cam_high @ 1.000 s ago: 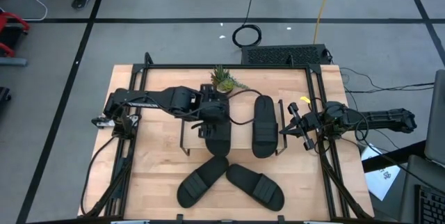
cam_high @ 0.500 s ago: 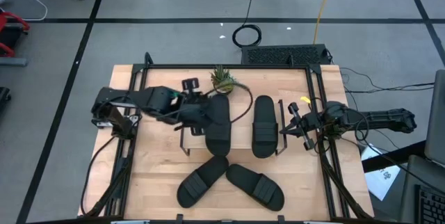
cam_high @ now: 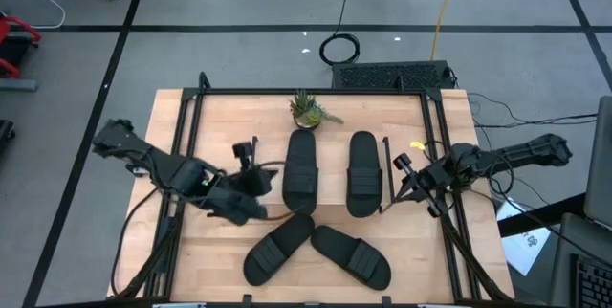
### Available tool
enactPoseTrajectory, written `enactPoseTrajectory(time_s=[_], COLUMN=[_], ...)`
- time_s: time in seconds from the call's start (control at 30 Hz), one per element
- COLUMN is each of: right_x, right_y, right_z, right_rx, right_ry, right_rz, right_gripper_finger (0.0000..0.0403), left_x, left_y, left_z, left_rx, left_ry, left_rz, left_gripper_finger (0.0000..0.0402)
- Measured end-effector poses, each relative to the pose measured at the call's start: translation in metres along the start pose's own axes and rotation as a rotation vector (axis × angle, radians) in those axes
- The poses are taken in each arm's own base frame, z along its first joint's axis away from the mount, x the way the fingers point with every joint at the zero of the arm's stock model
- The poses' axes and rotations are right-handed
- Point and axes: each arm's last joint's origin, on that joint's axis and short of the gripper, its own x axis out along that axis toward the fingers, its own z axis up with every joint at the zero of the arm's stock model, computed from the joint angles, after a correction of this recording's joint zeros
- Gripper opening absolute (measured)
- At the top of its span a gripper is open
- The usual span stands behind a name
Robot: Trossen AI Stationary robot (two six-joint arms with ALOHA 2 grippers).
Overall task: Pick and place slides into the shelf
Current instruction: Adjust the black sandal on the shelf
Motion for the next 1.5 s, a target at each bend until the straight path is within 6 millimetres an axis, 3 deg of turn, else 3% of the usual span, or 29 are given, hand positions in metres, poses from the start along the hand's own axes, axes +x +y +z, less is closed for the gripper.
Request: enactPoseTrajectory(time_s=[0.13,0.3,0.47,0.63,0.77,1.0,1.23,1.37,1.5], right_x=[0.011,0.02,0.026,0.03,0.036,0.062,0.098,0.116,0.121], right_y=[-0.001,-0.006,-0.008,-0.012,-0.014,-0.007,0.011,0.019,0.023], right_z=[0.005,0.007,0.004,0.002,0.005,0.021,0.022,0.032,0.032], right_rx=[-0.051,-0.09,-0.116,-0.106,-0.039,0.023,-0.175,-0.154,-0.14], right_ry=[0.029,0.064,0.101,0.133,0.194,0.305,0.687,0.687,0.692], right_rz=[0.006,-0.02,-0.036,-0.079,-0.109,-0.072,-0.374,-0.397,-0.401], right_gripper_finger=[0.0,0.0,0.0,0.0,0.0,0.0,0.0,0.0,0.0], left_x=[0.004,0.001,0.003,0.0,0.003,0.01,0.017,0.019,0.019], left_y=[0.0,0.038,0.068,0.064,0.063,0.059,0.054,0.053,0.053], left_z=[-0.025,-0.056,-0.11,-0.153,-0.176,-0.197,-0.206,-0.208,-0.209], left_rx=[0.047,0.009,-0.136,-0.176,-0.22,-0.24,-0.275,-0.293,-0.309], left_ry=[-0.225,-0.576,-0.616,-0.702,-0.725,-0.69,-0.641,-0.629,-0.627], left_rz=[-0.198,-0.315,-0.227,-0.218,-0.182,-0.147,-0.167,-0.176,-0.182], left_gripper_finger=[0.0004,0.0002,0.0001,0.0,0.0,0.0,0.0013,0.0013,0.0003])
